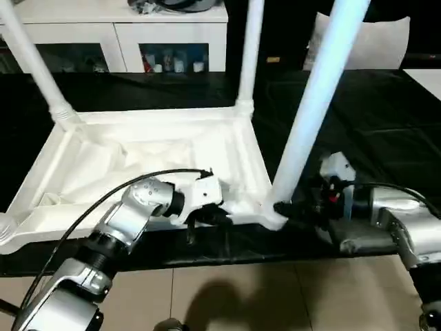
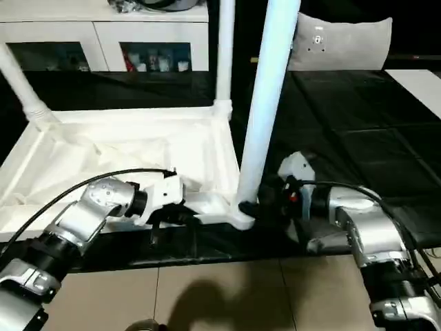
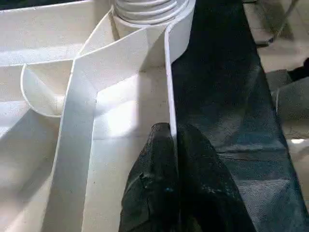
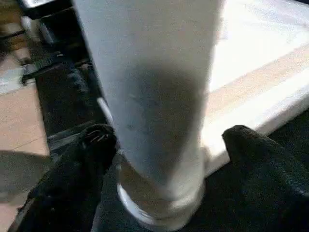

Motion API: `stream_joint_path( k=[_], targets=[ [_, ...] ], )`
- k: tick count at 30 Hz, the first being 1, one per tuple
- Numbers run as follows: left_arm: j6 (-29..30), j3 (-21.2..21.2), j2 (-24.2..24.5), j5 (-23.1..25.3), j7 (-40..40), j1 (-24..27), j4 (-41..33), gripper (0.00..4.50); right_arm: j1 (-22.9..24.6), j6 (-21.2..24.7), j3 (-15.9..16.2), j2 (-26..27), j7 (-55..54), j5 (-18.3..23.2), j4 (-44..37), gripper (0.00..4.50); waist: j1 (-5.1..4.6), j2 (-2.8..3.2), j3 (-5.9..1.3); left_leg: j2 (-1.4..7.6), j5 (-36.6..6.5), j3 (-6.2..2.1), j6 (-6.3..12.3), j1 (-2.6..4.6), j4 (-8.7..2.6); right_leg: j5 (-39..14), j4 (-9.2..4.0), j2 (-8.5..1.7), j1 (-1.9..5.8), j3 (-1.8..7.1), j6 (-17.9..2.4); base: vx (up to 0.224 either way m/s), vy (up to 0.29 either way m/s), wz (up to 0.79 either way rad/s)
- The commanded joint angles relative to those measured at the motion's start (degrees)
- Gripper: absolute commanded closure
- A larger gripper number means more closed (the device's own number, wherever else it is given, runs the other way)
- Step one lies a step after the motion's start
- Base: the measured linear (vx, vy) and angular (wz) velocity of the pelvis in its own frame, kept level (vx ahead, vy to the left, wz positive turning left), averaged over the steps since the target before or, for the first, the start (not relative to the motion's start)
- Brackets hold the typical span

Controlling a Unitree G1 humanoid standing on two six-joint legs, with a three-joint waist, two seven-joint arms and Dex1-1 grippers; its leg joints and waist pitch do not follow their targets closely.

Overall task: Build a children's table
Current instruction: Rotate leg to tighten

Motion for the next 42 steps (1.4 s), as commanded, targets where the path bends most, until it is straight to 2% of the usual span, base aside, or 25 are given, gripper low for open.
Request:
stream_joint_path(
  k=[1, 4, 5, 7, 8, 12, 14, 18, 23, 25, 26, 27, 29, 30, 31, 32, 33, 34, 35, 38, 40, 41, 42],
  targets=[
    [-1.76, -1.55, -0.33, -0.64, -1.93, 0.01, -0.86, 4.5, -0.81, 2.02, 1.46, -1.25, 2.55, 0.44, 0.14, 0.74, -0.02, -1.11, -3.64, 2.13, -5.92, -0.21, 5.64, 0.85, -3.4, 1.08, -4.08, -3.0, 2.69, 2.23, -15.46, 0.0, 0.0, 0.0],
    [-1.86, -1.57, -0.3, -0.69, -2.16, -0.11, -0.73, 4.5, -1.3, 2.28, 1.81, -0.89, 2.73, 0.47, 1.25, 0.91, 0.23, -1.11, -3.68, 2.2, -5.67, -0.21, 5.58, 0.88, -3.4, 1.03, -4.03, -3.06, 2.58, 2.23, -15.46, 0.0, 0.0, 0.0],
    [-1.86, -1.57, -0.3, -0.69, -2.16, -0.11, -0.73, 4.5, -1.3, 2.28, 1.81, -0.89, 2.73, 0.47, 1.25, 1.19, 0.21, -1.12, -3.7, 2.12, -5.74, -0.17, 5.43, 0.86, -3.37, 0.88, -4.09, -3.06, 2.59, 2.25, -15.51, 0.0, 0.0, 0.0],
    [-1.72, -1.68, -0.3, -0.86, -2.56, 0.09, -1.0, 4.5, -1.58, 3.56, 1.96, -0.39, 2.85, 0.9, 1.83, 1.3, 0.29, -1.07, -3.69, 2.18, -5.86, -0.17, 5.24, 0.91, -3.41, 0.6, -4.09, -3.07, 2.53, 2.26, -15.52, 0.0, 0.0, 0.0],
    [-1.69, -1.72, -0.29, -0.86, -2.65, 0.14, -1.06, 4.5, -1.55, 3.74, 2.02, -0.34, 2.93, 0.97, 1.82, 1.5, 0.35, -1.05, -3.72, 2.17, -5.48, -0.19, 5.26, 0.9, -3.4, 1.1, -4.01, -3.01, 2.57, 2.24, -15.62, 0.0, 0.0, 0.0],
    [-1.62, -1.69, -0.37, -0.89, -2.98, 0.37, -1.13, 4.5, -1.27, 4.91, 2.42, -0.14, 3.7, 1.17, 1.9, 1.72, 0.48, -1.11, -3.74, 2.16, -5.28, -0.16, 5.31, 0.89, -3.36, 1.59, -3.98, -3.05, 2.56, 2.25, -15.61, 0.0, 0.0, 0.0],
    [-1.62, -1.69, -0.37, -0.89, -2.98, 0.37, -1.13, 4.5, -1.27, 4.91, 2.42, -0.14, 3.7, 1.17, 1.9, 2.01, 0.52, -1.12, -3.67, 2.17, -5.69, -0.17, 5.21, 0.88, -3.42, 0.94, -4.03, -3.03, 2.53, 2.23, -15.48, 0.0, 0.0, 0.0],
    [-1.37, -1.63, -0.25, -1.03, -3.37, 0.6, -1.4, 4.5, -0.15, 7.11, 2.94, -0.17, 4.32, 2.06, 0.59, 2.16, 0.55, -0.93, -3.66, 2.19, -6.17, -0.24, 4.65, 0.92, -3.5, -0.25, -4.14, -3.09, 2.55, 2.25, -15.1, 0.0, 0.0, 0.0],
    [0.28, -1.17, -0.43, -1.67, -3.68, 1.05, -2.21, 4.5, 2.2, 10.78, 2.89, 0.53, 3.38, 3.85, -2.59, 2.18, 0.68, -0.97, -3.65, 2.29, -5.94, -0.28, 4.73, 0.95, -3.59, 0.5, -4.08, -3.09, 2.54, 2.26, -14.98, 0.0, 0.0, 0.0],
    [2.59, -0.59, -1.02, -1.71, -2.39, 1.11, -2.75, 4.5, 2.82, 12.5, 2.45, 1.18, 1.07, 3.89, -3.73, 2.18, 0.57, -0.84, -3.5, 2.27, -6.86, -0.27, 4.32, 1.03, -3.7, -0.94, -4.27, -3.08, 2.37, 2.28, -15.05, 0.0, 0.0, 0.0],
    [6.0, 0.4, -2.27, -1.85, 0.19, 0.97, -3.34, 4.5, 2.87, 14.2, 1.52, 2.55, -3.49, 3.02, -3.73, 2.18, 0.47, -0.93, -3.42, 2.21, -8.14, -0.27, 3.7, 1.04, -3.81, -3.15, -4.55, -3.14, 2.38, 2.28, -14.72, 0.0, 0.0, 0.0],
    [6.0, 0.4, -2.27, -1.85, 0.19, 0.97, -3.34, 4.5, 2.87, 14.2, 1.52, 2.55, -3.49, 3.02, -3.73, 2.18, 0.33, -0.89, -3.34, 2.28, -8.42, -0.22, 3.26, 1.07, -3.92, -3.71, -4.53, -3.17, 2.32, 2.4, -14.64, 0.0, 0.0, 0.0],
    [8.26, 0.98, -3.21, -1.95, 1.92, 0.85, -3.84, 4.5, 2.51, 14.63, 0.57, 4.17, -7.36, 2.3, -3.18, 2.18, 0.13, -0.91, -3.05, 2.13, -11.02, -0.34, 1.66, 1.26, -4.2, -8.73, -5.18, -3.2, 2.12, 2.41, -13.78, 0.0, 0.0, 0.0],
    [10.73, 1.52, -4.35, -1.99, 3.83, 0.73, -4.48, 4.5, 1.8, 15.88, -0.89, 6.44, -11.94, 2.03, -2.45, 2.18, -0.14, -0.68, -3.07, 2.14, -11.92, -0.4, 0.84, 1.2, -4.39, -10.45, -5.18, -3.3, 2.1, 2.54, -13.2, 0.0, 0.0, 0.0],
    [15.36, 2.88, -7.49, -1.87, 8.8, 0.18, -5.21, 4.5, -0.19, 19.21, -4.26, 11.35, -20.92, 2.2, -0.94, 2.18, -0.27, -0.63, -3.08, 2.11, -12.01, -0.5, 0.35, 1.23, -4.46, -10.71, -5.21, -3.18, 2.09, 2.46, -13.01, 0.0, 0.0, 0.0],
    [17.47, 3.57, -9.71, -1.38, 12.3, -0.33, -5.17, 4.5, -1.75, 20.52, -6.21, 14.18, -26.49, 1.93, 0.72, 2.18, -1.05, -0.86, -3.1, 1.93, -12.69, -0.79, -1.09, 0.96, -4.69, -12.18, -5.2, -3.17, 2.33, 2.25, -12.41, 0.0, 0.0, 0.0],
    [18.45, 3.91, -10.86, -1.09, 14.12, -0.61, -5.09, 4.5, -2.56, 21.04, -7.17, 15.58, -29.3, 1.73, 1.63, 2.18, -1.05, -0.86, -3.1, 1.93, -12.69, -0.79, -1.09, 0.96, -4.69, -12.18, -5.2, -3.17, 2.33, 2.25, -12.41, 0.0, 0.0, 0.0],
    [19.6, 4.58, -12.57, -0.63, 17.11, -1.16, -4.45, 4.5, -3.62, 20.76, -7.63, 16.8, -32.22, 0.85, 3.22, 2.18, -1.89, -0.93, -2.98, 1.79, -12.64, -0.84, -1.72, 0.68, -4.87, -12.97, -5.28, -3.04, 2.32, 2.17, -11.89, 0.0, 0.0, 0.0],
    [20.32, 5.04, -13.68, -0.33, 19.1, -1.52, -3.98, 4.5, -4.3, 20.49, -7.83, 17.52, -33.98, 0.24, 4.27, 2.18, -2.48, -0.92, -3.17, 1.72, -12.77, -0.68, -1.54, 1.02, -4.51, -12.59, -5.58, -3.12, 2.2, 2.37, -11.83, 0.0, 0.0, 0.0],
    [21.32, 5.43, -16.29, 0.03, 22.62, -2.32, -3.08, 4.5, -5.9, 18.45, -8.29, 19.55, -38.8, -0.89, 7.23, 2.18, -2.66, -0.97, -3.23, 1.47, -10.59, -0.41, 0.32, 0.7, -4.24, -8.88, -5.71, -2.93, 2.24, 2.41, -12.07, 0.0, 0.0, 0.0],
    [20.85, 4.99, -18.16, 0.73, 24.87, -2.82, -2.36, 4.5, -7.33, 16.04, -8.76, 21.48, -41.88, -1.1, 10.19, 2.18, -2.67, -0.96, -3.38, 1.36, -9.53, -0.35, 0.65, 0.62, -4.09, -7.84, -5.69, -2.91, 2.32, 2.39, -12.04, 0.0, 0.0, 0.0],
    [20.39, 4.62, -18.44, 1.24, 25.35, -2.96, -2.18, 4.5, -7.7, 15.29, -8.74, 21.98, -41.92, -0.91, 10.82, 1.62, -2.67, -0.84, -3.41, 1.48, -9.07, -0.39, 0.89, 0.65, -4.12, -7.31, -5.65, -2.95, 2.35, 2.31, -12.19, 0.0, 0.0, 0.0],
    [20.36, 4.31, -18.38, 1.57, 25.35, -2.98, -2.3, 4.5, -7.78, 15.24, -8.84, 22.31, -41.89, -0.63, 10.71, 1.48, -2.62, -0.82, -3.48, 1.5, -8.49, -0.38, 1.16, 0.65, -4.07, -5.88, -5.49, -2.83, 2.48, 2.3, -12.39, 0.0, 0.0, 0.0]
  ],
)
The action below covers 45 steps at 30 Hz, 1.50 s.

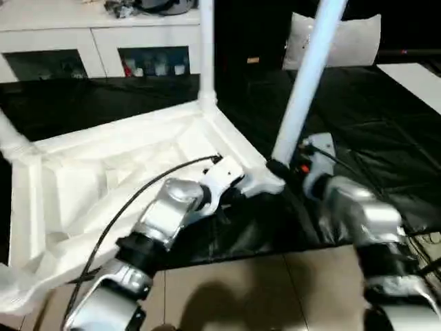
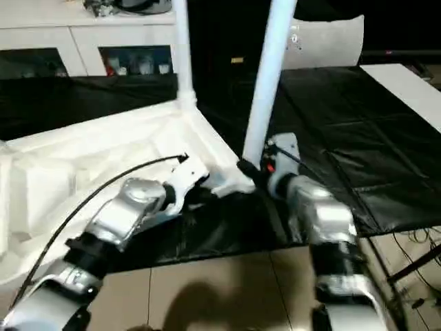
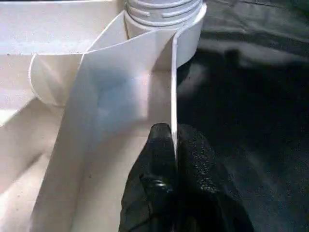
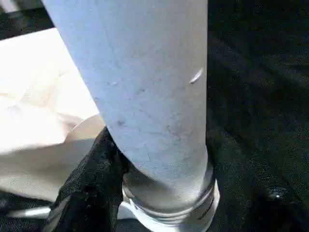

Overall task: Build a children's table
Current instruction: Rotate leg to tighten

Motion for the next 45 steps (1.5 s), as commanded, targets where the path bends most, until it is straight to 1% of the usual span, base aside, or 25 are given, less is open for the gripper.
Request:
stream_joint_path(
  k=[1, 3, 5, 7, 8, 10, 12, 13, 17, 19, 20, 22, 23, 25, 28, 29, 31, 32, 35, 37, 38, 40, 41, 43, 45],
  targets=[
    [-2.33, -1.31, -2.87, -2.04, -0.92, -1.01, -1.99, 4.5, 0.39, 1.63, 0.8, 2.47, -0.17, 1.83, 3.03, 1.48, 0.63, -0.71, -3.42, 1.46, -8.35, -0.38, 1.99, 0.41, -3.78, -5.13, -5.29, -2.89, 2.58, 2.26, -12.46, 0.0, 0.0, 0.0],
    [-1.82, -0.99, -2.51, -1.64, -0.53, -0.86, -2.42, 4.5, 0.64, 1.71, 0.79, 2.91, 0.33, 1.34, 2.05, 1.42, 0.72, -0.69, -3.57, 1.52, -6.88, -0.39, 3.01, 0.44, -3.72, -1.59, -4.98, -2.81, 2.7, 2.21, -13.17, 0.0, 0.0, 0.0],
    [-1.32, -0.9, -1.79, -0.85, 0.42, -0.8, -2.77, 4.5, 1.08, 1.72, 0.58, 3.19, 0.25, 0.56, 0.93, 1.05, 0.82, -0.56, -3.61, 1.6, -5.87, -0.38, 3.86, 0.48, -3.74, 0.48, -4.78, -2.86, 2.74, 2.14, -13.91, 0.0, 0.0, 0.0],
    [-2.31, -1.0, -0.36, -0.57, 0.57, -0.78, -2.1, 4.5, 2.09, 0.44, 0.18, 2.27, 1.73, 1.42, -0.16, 1.02, 0.91, -0.62, -3.5, 1.57, -6.83, -0.29, 3.95, 0.55, -3.76, -0.77, -5.04, -2.93, 2.71, 2.16, -13.85, 0.0, 0.0, 0.0],
    [-2.89, -0.93, 0.09, -0.48, 0.44, -0.75, -1.7, 4.5, 2.57, -0.29, 0.39, 1.62, 2.68, 1.71, -0.56, 0.78, 0.99, -0.63, -3.47, 1.63, -7.46, -0.3, 3.88, 0.54, -3.8, -1.78, -5.14, -3.02, 2.75, 2.19, -13.54, 0.0, 0.0, 0.0],
    [-4.13, -0.9, 0.97, -0.17, 0.07, -0.7, -0.93, 4.5, 3.73, -1.12, 1.02, 0.11, 5.01, 2.08, -1.85, 0.59, 1.05, -0.53, -3.37, 1.66, -8.15, -0.27, 3.48, 0.57, -3.87, -3.15, -5.29, -3.0, 2.68, 2.21, -13.24, 0.0, 0.0, 0.0],
    [-5.68, -0.99, 2.3, 0.11, -0.91, -0.56, 0.05, 4.5, 5.53, -1.54, 1.58, -2.12, 8.88, 2.77, -4.36, 0.48, 1.38, -0.68, -3.41, 1.68, -8.26, -0.3, 3.66, 0.59, -3.85, -2.95, -5.34, -2.91, 2.79, 2.23, -12.53, 0.0, 0.0, 0.0],
    [-6.18, -1.0, 2.81, 0.18, -1.3, -0.54, 0.36, 4.5, 6.19, -1.81, 1.85, -3.07, 10.44, 2.9, -5.36, 0.33, 1.41, -0.58, -3.38, 1.7, -8.09, -0.32, 3.8, 0.54, -3.9, -2.58, -5.31, -2.96, 2.79, 2.23, -12.47, 0.0, 0.0, 0.0],
    [-10.78, -2.38, 6.4, -0.36, -6.49, -0.13, 1.23, 4.5, 8.76, -3.47, 1.97, -7.95, 18.36, 3.91, -9.37, 0.05, 1.43, -0.53, -3.28, 1.67, -9.01, -0.43, 4.15, 0.36, -3.95, -3.8, -5.49, -3.01, 2.87, 2.17, -12.08, 0.0, 0.0, 0.0],
    [-12.37, -3.22, 8.35, -0.78, -9.73, 0.1, 0.91, 4.5, 9.21, -5.15, 2.62, -11.08, 22.31, 3.69, -9.61, 0.05, 1.39, -0.59, -3.3, 1.75, -9.08, -0.44, 4.22, 0.35, -3.93, -3.88, -5.46, -3.05, 2.77, 2.14, -12.29, 0.0, 0.0, 0.0],
    [-13.7, -3.53, 9.4, -1.14, -11.86, 0.14, 0.87, 4.5, 9.13, -6.17, 3.04, -12.68, 24.22, 3.28, -9.29, 0.05, 1.38, -0.56, -3.42, 1.84, -8.32, -0.39, 4.37, 0.47, -3.85, -2.43, -5.21, -3.0, 2.68, 2.15, -13.14, 0.0, 0.0, 0.0],
    [-14.76, -3.69, 10.34, -1.61, -13.84, 0.19, 0.9, 4.5, 9.1, -7.35, 3.54, -14.18, 25.83, 2.72, -9.0, 0.05, 1.4, -0.56, -3.4, 1.81, -7.93, -0.35, 4.63, 0.46, -3.79, -1.63, -5.03, -2.97, 2.68, 2.14, -13.57, 0.0, 0.0, 0.0],
    [-14.94, -3.69, 10.86, -2.03, -15.16, 0.17, 0.88, 4.5, 9.0, -8.15, 3.94, -15.03, 26.58, 2.17, -8.82, 0.05, 1.47, -0.86, -3.4, 1.88, -7.48, -0.27, 4.95, 0.47, -3.76, -0.99, -5.06, -3.02, 2.65, 2.13, -13.98, 0.0, 0.0, 0.0],
    [-16.57, -4.23, 12.06, -2.34, -17.68, 0.22, 0.92, 4.5, 8.85, -8.97, 4.7, -16.33, 28.55, 2.01, -8.95, 0.05, 1.57, -0.71, -3.43, 1.84, -6.79, -0.26, 5.24, 0.49, -3.68, -0.1, -4.83, -3.0, 2.66, 2.13, -14.41, 0.0, 0.0, 0.0],
    [-20.95, -5.76, 14.22, -2.37, -22.17, 0.2, 1.58, 4.5, 8.83, -9.1, 6.08, -18.59, 34.19, 2.94, -9.75, 0.05, 2.14, -0.97, -3.46, 1.98, -6.42, -0.21, 6.12, 0.6, -3.59, 0.4, -4.73, -3.07, 2.64, 2.12, -14.83, 0.0, 0.0, 0.0],
    [-21.9, -6.13, 14.67, -2.44, -23.25, 0.15, 1.81, 4.5, 8.85, -8.94, 6.52, -19.2, 36.02, 3.4, -9.94, 0.05, 2.66, -0.74, -3.46, 2.12, -6.49, -0.14, 6.34, 0.74, -3.57, 0.43, -4.66, -3.09, 2.55, 2.16, -14.84, 0.0, 0.0, 0.0],
    [-23.85, -6.93, 15.58, -3.01, -26.1, 0.19, 1.7, 4.5, 8.68, -8.7, 7.93, -20.62, 40.74, 4.36, -10.22, 0.05, 2.8, -0.78, -3.46, 2.19, -6.52, -0.12, 6.33, 0.8, -3.56, 0.53, -4.63, -3.11, 2.51, 2.17, -14.93, 0.0, 0.0, 0.0],
    [-24.8, -7.55, 15.98, -3.25, -28.04, 0.14, 1.48, 4.5, 8.18, -9.41, 8.88, -21.24, 42.97, 4.21, -9.67, 0.31, 3.16, -0.85, -3.44, 2.33, -6.41, -0.15, 6.52, 0.71, -3.58, 0.84, -4.37, -3.1, 2.53, 2.08, -15.01, 0.0, 0.0, 0.0],
    [-25.89, -8.21, 16.32, -3.29, -29.96, 0.05, 1.42, 4.5, 7.54, -10.07, 9.72, -21.63, 44.69, 4.02, -8.89, 0.42, 3.55, -1.1, -3.42, 2.39, -7.09, -0.05, 5.95, 0.87, -3.6, -0.55, -4.48, -3.25, 2.34, 2.12, -15.25, 0.0, 0.0, 0.0],
    [-26.12, -8.47, 16.39, -3.38, -30.64, 0.04, 1.28, 4.5, 7.22, -10.03, 9.99, -21.57, 45.41, 4.19, -8.62, 0.51, 3.82, -1.07, -3.42, 2.48, -7.19, -0.03, 5.6, 1.0, -3.65, -1.16, -4.45, -3.33, 2.25, 2.17, -15.23, 0.0, 0.0, 0.0],
    [-26.71, -8.86, 16.53, -3.44, -31.42, -0.02, 1.29, 4.5, 6.85, -9.22, 10.61, -21.54, 46.92, 4.79, -8.76, 0.73, 3.9, -1.06, -3.4, 2.41, -7.2, -0.05, 5.46, 0.92, -3.67, -1.38, -4.43, -3.32, 2.3, 2.17, -15.18, 0.0, 0.0, 0.0],
    [-27.34, -9.06, 16.64, -3.34, -31.73, -0.17, 1.63, 4.5, 6.77, -8.74, 10.99, -21.62, 47.89, 5.13, -8.93, 0.78, 4.05, -1.0, -3.47, 2.44, -7.05, -0.07, 5.41, 0.92, -3.64, -1.05, -4.35, -3.39, 2.33, 2.19, -15.1, 0.0, 0.0, 0.0],
    [-27.65, -9.11, 16.66, -3.29, -31.83, -0.24, 1.85, 4.5, 6.77, -8.64, 11.09, -21.69, 48.24, 5.23, -8.94, 0.82, 4.08, -1.25, -3.49, 2.4, -6.76, -0.05, 5.42, 0.85, -3.61, -0.57, -4.32, -3.35, 2.37, 2.19, -15.01, 0.0, 0.0, 0.0],
    [-28.53, -9.13, 16.68, -3.01, -31.81, -0.5, 2.71, 4.5, 6.62, -8.81, 11.37, -21.49, 48.39, 4.87, -8.5, 0.9, 4.17, -1.19, -3.53, 2.35, -6.22, -0.08, 5.5, 0.81, -3.55, -0.09, -4.23, -3.37, 2.38, 2.18, -14.9, 0.0, 0.0, 0.0],
    [-28.67, -9.11, 16.68, -2.97, -31.83, -0.54, 2.87, 4.5, 6.64, -8.71, 11.49, -21.51, 48.57, 4.8, -8.44, 1.19, 4.22, -1.23, -3.56, 2.31, -5.97, -0.05, 5.59, 0.8, -3.5, 0.26, -4.2, -3.36, 2.41, 2.18, -14.91, 0.0, 0.0, 0.0]
  ],
)
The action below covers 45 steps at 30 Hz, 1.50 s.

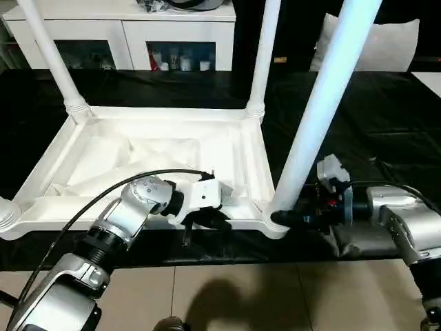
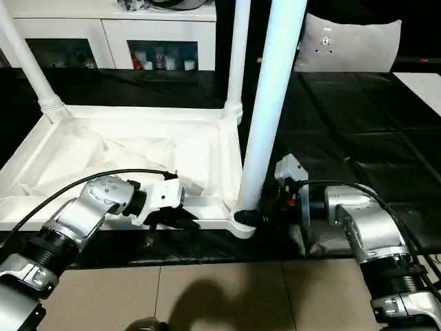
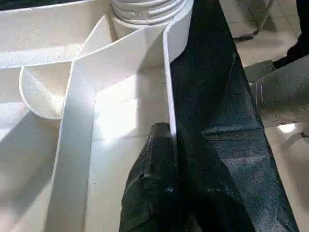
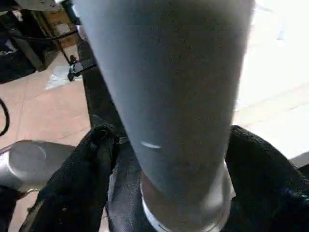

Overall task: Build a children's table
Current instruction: Rotate leg to tighten

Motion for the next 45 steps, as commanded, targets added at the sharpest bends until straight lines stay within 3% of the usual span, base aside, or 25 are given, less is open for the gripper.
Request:
stream_joint_path(
  k=[1, 15, 21, 22, 24, 26, 28, 30, 31, 32, 33, 35, 37, 38, 39, 41, 45],
  targets=[
    [-1.81, -2.05, -0.07, 1.07, -1.98, -0.83, 0.16, 4.5, -0.55, 0.34, 0.28, -0.64, 0.87, 0.0, 0.35, 1.24, -0.24, -1.06, -3.68, 2.33, -5.84, -0.15, 5.22, 1.06, -3.36, 0.06, -3.7, -3.22, 2.4, 2.29, -14.95, 0.0, 0.0, 0.0],
    [-1.86, -1.9, -0.16, 0.62, -2.42, -0.2, 0.42, 4.5, 0.68, 1.33, 1.07, -1.43, 2.24, 0.46, 0.26, 2.33, 0.52, -1.12, -3.76, 2.41, -5.55, -0.13, 4.96, 1.18, -3.29, -0.51, -3.63, -3.21, 2.33, 2.29, -14.57, 0.0, 0.0, 0.0],
    [2.41, -0.94, -0.77, -0.65, -1.55, 0.24, -1.28, 4.5, 1.32, 6.93, -0.38, 1.44, -2.79, 2.92, -2.85, 2.44, 0.34, -1.08, -3.56, 2.35, -5.84, -0.13, 4.7, 1.19, -3.44, -0.75, -3.69, -3.11, 2.27, 2.34, -14.48, 0.0, 0.0, 0.0],
    [6.89, 0.23, -2.29, -0.88, 1.88, 0.17, -2.32, 4.5, 0.74, 10.13, -1.58, 4.52, -10.25, 2.14, -3.62, 2.44, 0.28, -0.48, -3.3, 2.32, -6.23, -0.23, 4.32, 1.13, -3.55, -1.5, -3.73, -3.16, 2.12, 2.35, -14.55, 0.0, 0.0, 0.0],
    [10.26, 1.05, -3.53, -1.0, 4.42, 0.1, -3.09, 4.5, 0.25, 11.37, -2.4, 6.59, -15.41, 1.08, -3.69, 2.44, -0.48, -0.83, -3.06, 2.22, -9.93, -0.33, 1.83, 1.39, -4.09, -7.44, -4.4, -3.22, 2.06, 2.37, -13.7, 0.0, 0.0, 0.0],
    [13.34, 1.45, -5.16, -0.04, 8.08, -0.14, -3.59, 4.5, -0.76, 13.44, -4.0, 10.01, -21.7, 0.71, -2.97, 2.44, -1.26, -0.7, -2.73, 2.15, -12.35, -0.48, 0.4, 1.3, -4.44, -11.35, -4.89, -3.26, 1.98, 2.45, -12.61, 0.0, 0.0, 0.0],
    [16.36, 2.32, -7.76, 0.94, 13.39, -0.74, -3.31, 4.5, -1.86, 15.78, -5.75, 13.99, -29.08, 0.04, -1.91, 2.44, -2.33, -0.68, -2.76, 2.04, -12.89, -0.71, -1.05, 1.21, -4.73, -11.99, -4.87, -3.06, 1.95, 2.39, -12.14, 0.0, 0.0, 0.0],
    [19.69, 3.81, -11.49, 1.46, 20.09, -1.72, -2.29, 4.5, -2.99, 16.61, -7.24, 18.3, -37.55, -1.92, -0.18, 2.44, -2.72, -0.76, -2.8, 1.99, -12.69, -0.69, -1.34, 1.19, -4.67, -11.39, -4.85, -3.03, 2.05, 2.43, -11.9, 0.0, 0.0, 0.0],
    [22.07, 5.06, -14.91, 1.88, 25.86, -2.61, -1.25, 4.5, -4.18, 15.74, -8.5, 21.54, -44.11, -3.57, 1.8, 2.44, -3.41, -0.8, -2.78, 1.89, -12.71, -0.55, -1.56, 1.25, -4.57, -10.71, -5.01, -3.0, 1.83, 2.51, -12.03, 0.0, 0.0, 0.0],
    [22.07, 5.06, -14.91, 1.88, 25.86, -2.61, -1.25, 4.5, -4.18, 15.74, -8.5, 21.54, -44.11, -3.57, 1.8, 2.44, -3.61, -0.8, -2.75, 1.79, -12.54, -0.58, -1.49, 1.24, -4.56, -10.56, -5.11, -3.02, 1.76, 2.55, -12.17, 0.0, 0.0, 0.0],
    [23.61, 5.41, -17.16, 2.31, 28.78, -2.96, -1.26, 4.5, -5.07, 15.27, -8.99, 23.49, -47.81, -4.38, 3.31, 2.44, -3.56, -0.78, -2.92, 1.67, -11.4, -0.6, -0.81, 1.09, -4.36, -8.91, -5.12, -3.02, 2.18, 2.5, -12.04, 0.0, 0.0, 0.0],
    [24.34, 5.9, -19.11, 2.71, 31.23, -3.57, -0.97, 4.5, -5.63, 12.47, -8.73, 24.56, -49.86, -5.35, 4.81, 2.44, -3.76, -0.85, -2.97, 1.59, -8.98, -0.47, 0.24, 0.88, -4.19, -4.92, -4.92, -2.88, 2.27, 2.51, -12.4, 0.0, 0.0, 0.0],
    [24.33, 6.13, -19.71, 3.23, 32.33, -3.89, -0.98, 4.5, -5.74, 11.87, -8.93, 25.19, -49.92, -5.4, 4.9, 1.91, -3.68, -0.71, -3.09, 1.56, -7.63, -0.42, 1.2, 0.87, -4.02, -2.35, -4.83, -2.87, 2.41, 2.46, -12.82, 0.0, 0.0, 0.0],
    [24.33, 6.13, -19.71, 3.23, 32.33, -3.89, -0.98, 4.5, -5.74, 11.87, -8.93, 25.19, -49.92, -5.4, 4.9, 1.91, -3.63, -0.71, -3.08, 1.55, -6.88, -0.42, 2.15, 0.83, -4.02, -0.46, -4.71, -2.73, 2.56, 2.42, -13.02, 0.0, 0.0, 0.0],
    [24.43, 6.18, -19.74, 3.44, 32.57, -3.86, -1.17, 4.5, -5.71, 12.33, -9.14, 25.48, -50.14, -5.48, 4.59, 1.72, -3.58, -0.47, -3.1, 1.57, -6.89, -0.44, 2.3, 0.88, -4.04, -0.16, -4.68, -2.75, 2.55, 2.39, -13.14, 0.0, 0.0, 0.0],
    [24.31, 6.03, -18.5, 4.29, 33.09, -3.93, -1.07, 4.5, -5.11, 11.55, -10.57, 26.19, -48.56, -3.65, 2.48, 1.6, -3.67, -0.54, -3.04, 1.66, -7.44, -0.45, 2.64, 0.91, -4.13, -0.1, -4.72, -2.74, 2.55, 2.38, -13.5, 0.0, 0.0, 0.0],
    [22.45, 5.81, -16.15, 4.35, 30.94, -3.27, -1.2, 4.5, -3.95, 10.29, -10.03, 23.76, -44.67, -2.78, 1.16, 1.21, -3.58, -0.42, -2.94, 1.77, -9.05, -0.47, 2.44, 0.99, -4.26, -1.68, -4.97, -2.77, 2.61, 2.36, -13.34, 0.0, 0.0, 0.0]
  ],
)
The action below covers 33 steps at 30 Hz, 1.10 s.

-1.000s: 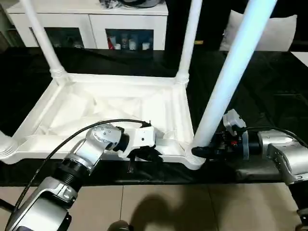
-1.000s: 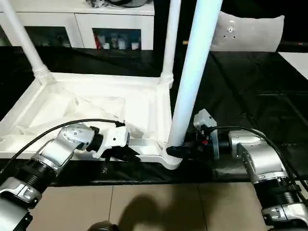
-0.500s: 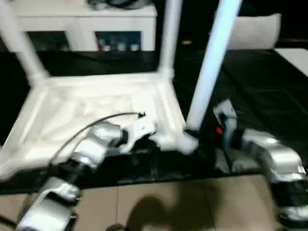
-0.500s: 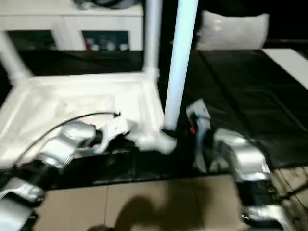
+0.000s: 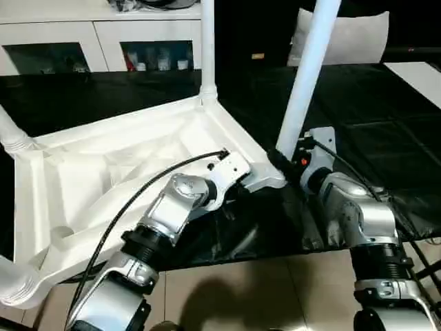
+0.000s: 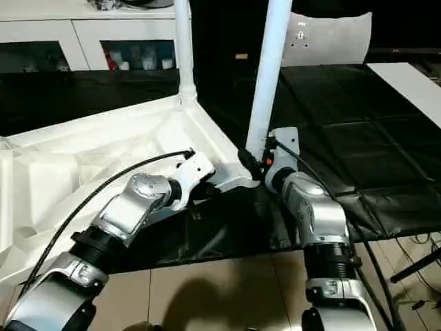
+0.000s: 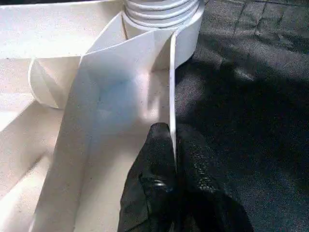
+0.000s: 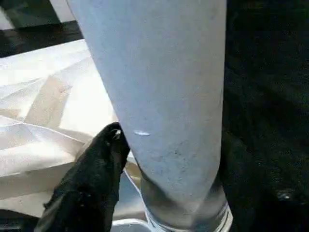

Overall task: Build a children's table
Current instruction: Rotate leg to tighten

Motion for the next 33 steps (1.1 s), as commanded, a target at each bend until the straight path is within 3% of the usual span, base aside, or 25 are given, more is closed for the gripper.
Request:
stream_joint_path(
  k=[1, 4, 5, 9, 11, 12, 13, 16, 19, 20, 24, 29, 31, 33],
  targets=[
    [-2.89, 0.14, 0.91, -0.29, -0.23, -0.4, -0.82, 4.5, 1.58, 0.83, 3.48, -0.12, 5.94, 2.78, -1.42, 1.21, 0.38, -0.07, -3.22, 1.81, -9.16, -0.5, 2.77, 0.83, -3.74, -1.62, -4.5, -2.92, 2.75, 2.3, -13.32, 0.0, 0.0, 0.0],
    [-5.12, -0.11, 2.48, -0.34, -2.13, 0.19, -0.85, 4.5, 2.3, 0.64, 3.94, -2.39, 9.02, 3.18, -2.09, 0.89, 0.4, -0.28, -3.2, 1.73, -7.89, -0.45, 3.48, 0.6, -3.65, 0.21, -4.33, -2.93, 2.94, 2.27, -13.45, 0.0, 0.0, 0.0],
    [-7.78, -0.5, 4.99, -0.76, -5.51, 1.07, -0.8, 4.5, 3.26, 0.45, 4.03, -6.0, 14.12, 3.56, -2.88, 0.82, 0.53, -0.33, -3.21, 1.67, -7.49, -0.47, 3.86, 0.61, -3.57, 0.16, -4.43, -2.98, 2.99, 2.21, -13.59, 0.0, 0.0, 0.0],
    [-11.22, -1.37, 8.39, -1.51, -10.53, 2.25, -0.79, 4.5, 4.76, -0.65, 4.9, -11.45, 22.17, 4.1, -4.63, 0.51, 0.58, -0.24, -3.28, 1.8, -6.65, -0.43, 4.93, 0.57, -3.42, 1.03, -4.2, -2.89, 3.0, 2.17, -14.13, 0.0, 0.0, 0.0],
    [-13.97, -1.77, 9.97, -2.43, -14.0, 2.76, -0.87, 4.5, 5.36, -2.41, 6.18, -15.18, 27.79, 3.95, -4.81, 0.37, 0.73, -0.11, -3.25, 1.98, -7.05, -0.43, 5.28, 0.68, -3.42, 0.96, -4.19, -2.99, 2.95, 2.2, -14.5, 0.0, 0.0, 0.0],
    [-15.15, -2.04, 10.8, -3.26, -16.65, 2.95, -0.94, 4.5, 5.38, -3.96, 7.09, -17.32, 30.48, 3.19, -4.29, 0.32, 0.86, -0.52, -3.56, 2.06, -6.42, -0.37, 5.46, 0.78, -3.3, 1.48, -3.9, -3.03, 3.04, 2.16, -14.94, 0.0, 0.0, 0.0],
    [-16.35, -2.67, 12.0, -3.6, -19.3, 3.07, -1.21, 4.5, 5.1, -6.36, 8.12, -19.23, 32.5, 1.76, -3.54, 0.2, 0.93, -0.41, -3.52, 2.09, -6.27, -0.39, 5.63, 0.73, -3.28, 1.41, -3.96, -3.06, 2.94, 2.13, -15.07, 0.0, 0.0, 0.0],
    [-17.74, -3.05, 13.11, -3.95, -21.76, 3.14, -1.36, 4.5, 4.91, -7.84, 8.88, -20.96, 35.84, 1.78, -3.4, 0.2, 1.07, -0.4, -3.47, 2.09, -6.19, -0.19, 6.12, 0.82, -3.16, 1.57, -3.85, -3.01, 2.8, 2.18, -15.67, 0.0, 0.0, 0.0],
    [-20.18, -3.28, 14.37, -4.87, -25.27, 2.75, -1.03, 4.5, 4.43, -8.94, 9.89, -23.23, 42.59, 3.23, -2.92, 0.2, 2.02, -0.26, -3.68, 2.35, -5.37, -0.09, 6.91, 0.96, -3.0, 2.95, -3.52, -3.01, 2.73, 2.14, -16.51, 0.0, 0.0, 0.0],
    [-21.4, -3.52, 15.0, -5.27, -26.89, 2.55, -0.92, 4.5, 4.17, -10.55, 10.71, -24.15, 44.89, 2.85, -2.21, 0.2, 2.37, -0.63, -3.71, 2.39, -5.25, -0.02, 7.08, 1.02, -2.93, 3.33, -3.36, -3.08, 2.63, 2.16, -16.7, 0.0, 0.0, 0.0],
    [-24.1, -4.24, 16.35, -5.52, -30.16, 2.27, -0.55, 4.5, 3.34, -11.03, 11.89, -25.19, 48.98, 3.68, -0.69, 0.57, 2.98, -0.62, -3.47, 2.47, -6.26, -0.01, 6.63, 1.01, -3.01, 1.35, -3.46, -3.18, 2.42, 2.16, -16.61, 0.0, 0.0, 0.0],
    [-25.57, -5.03, 17.3, -6.13, -33.44, 2.82, -1.68, 4.5, 2.79, -11.11, 12.6, -24.72, 51.25, 4.19, -0.06, 1.02, 3.19, -0.72, -3.29, 2.5, -8.19, -0.07, 5.32, 1.04, -3.17, -1.81, -3.58, -3.27, 2.31, 2.24, -16.06, 0.0, 0.0, 0.0],
    [-25.82, -5.18, 17.41, -6.18, -34.05, 2.91, -1.83, 4.5, 2.68, -11.51, 12.82, -24.44, 51.47, 4.13, 0.22, 1.39, 3.21, -0.72, -3.29, 2.52, -8.43, -0.08, 5.0, 1.07, -3.22, -2.02, -3.58, -3.25, 2.28, 2.25, -15.99, 0.0, 0.0, 0.0],
    [-26.11, -5.35, 17.45, -6.08, -34.28, 2.99, -1.96, 4.5, 2.71, -13.43, 12.86, -23.26, 50.34, 3.79, 0.83, 1.44, 3.18, -0.73, -3.33, 2.47, -8.31, -0.07, 4.82, 1.04, -3.2, -1.82, -3.54, -3.3, 2.23, 2.25, -16.01, 0.0, 0.0, 0.0]
  ],
)
